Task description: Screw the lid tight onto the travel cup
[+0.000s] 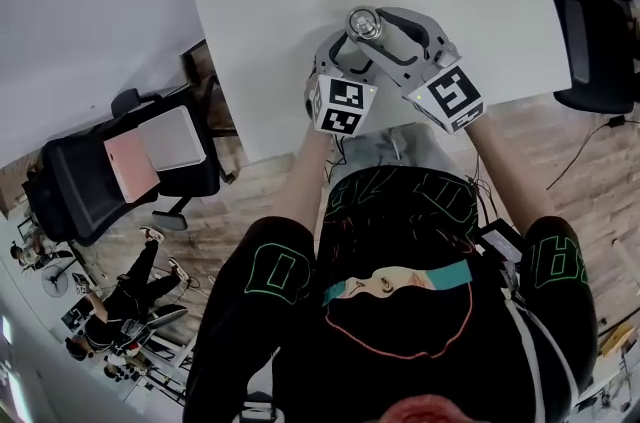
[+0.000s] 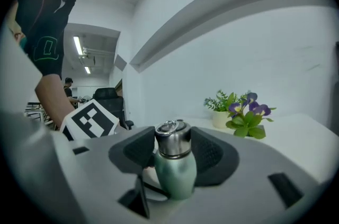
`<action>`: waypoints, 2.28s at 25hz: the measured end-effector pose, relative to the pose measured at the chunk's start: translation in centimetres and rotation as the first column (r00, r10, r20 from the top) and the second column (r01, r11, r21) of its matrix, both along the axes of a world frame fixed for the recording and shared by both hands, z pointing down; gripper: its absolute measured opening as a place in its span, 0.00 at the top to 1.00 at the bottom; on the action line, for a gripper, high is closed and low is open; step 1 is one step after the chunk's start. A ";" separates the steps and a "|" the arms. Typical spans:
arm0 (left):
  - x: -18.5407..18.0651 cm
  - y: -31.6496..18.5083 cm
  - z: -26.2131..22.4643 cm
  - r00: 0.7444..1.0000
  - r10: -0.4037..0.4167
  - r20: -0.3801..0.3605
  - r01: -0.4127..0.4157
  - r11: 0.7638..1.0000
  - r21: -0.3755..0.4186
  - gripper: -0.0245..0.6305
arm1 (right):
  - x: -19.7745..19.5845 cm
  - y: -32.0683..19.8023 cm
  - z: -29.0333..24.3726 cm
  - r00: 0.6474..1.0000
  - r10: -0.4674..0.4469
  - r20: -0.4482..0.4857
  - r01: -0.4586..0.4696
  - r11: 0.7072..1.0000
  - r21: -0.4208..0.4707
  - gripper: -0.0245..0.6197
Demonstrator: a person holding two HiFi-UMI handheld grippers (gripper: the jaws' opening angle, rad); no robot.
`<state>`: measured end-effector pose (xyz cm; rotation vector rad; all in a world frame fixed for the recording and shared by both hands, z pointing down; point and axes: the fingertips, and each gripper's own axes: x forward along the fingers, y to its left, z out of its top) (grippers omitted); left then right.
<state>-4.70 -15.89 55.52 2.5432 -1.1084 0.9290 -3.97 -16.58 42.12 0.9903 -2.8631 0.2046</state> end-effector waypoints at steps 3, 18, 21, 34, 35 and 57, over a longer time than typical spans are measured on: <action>0.0 0.0 0.0 1.000 0.019 0.010 -0.019 1.000 -0.006 0.50 | 0.1 0.1 0.1 1.000 -0.006 -0.001 0.006 1.000 0.002 0.62; 1.2 -1.3 -3.3 0.994 0.090 -0.068 -0.086 0.994 0.064 0.44 | 0.7 1.4 -0.8 0.927 -0.338 -0.160 0.348 0.937 0.039 0.57; 1.2 -1.2 -3.4 0.991 0.104 -0.080 -0.099 0.993 0.069 0.44 | 1.0 0.6 -0.9 0.895 -0.406 -0.185 0.415 0.910 0.012 0.58; 1.2 -1.0 -3.0 0.990 0.113 -0.090 -0.108 0.993 0.053 0.45 | 0.3 0.2 -0.4 0.759 -0.644 -0.099 0.639 0.765 -0.082 0.61; 1.2 -1.0 -2.9 0.990 0.111 -0.091 -0.107 0.993 0.050 0.45 | 0.3 0.1 -0.4 0.771 -0.631 -0.089 0.626 0.776 -0.077 0.62; 1.3 -1.1 -2.8 0.994 0.064 -0.089 -0.059 0.997 0.058 0.45 | 0.5 0.5 -0.2 0.996 0.094 0.008 -0.094 0.996 0.008 0.61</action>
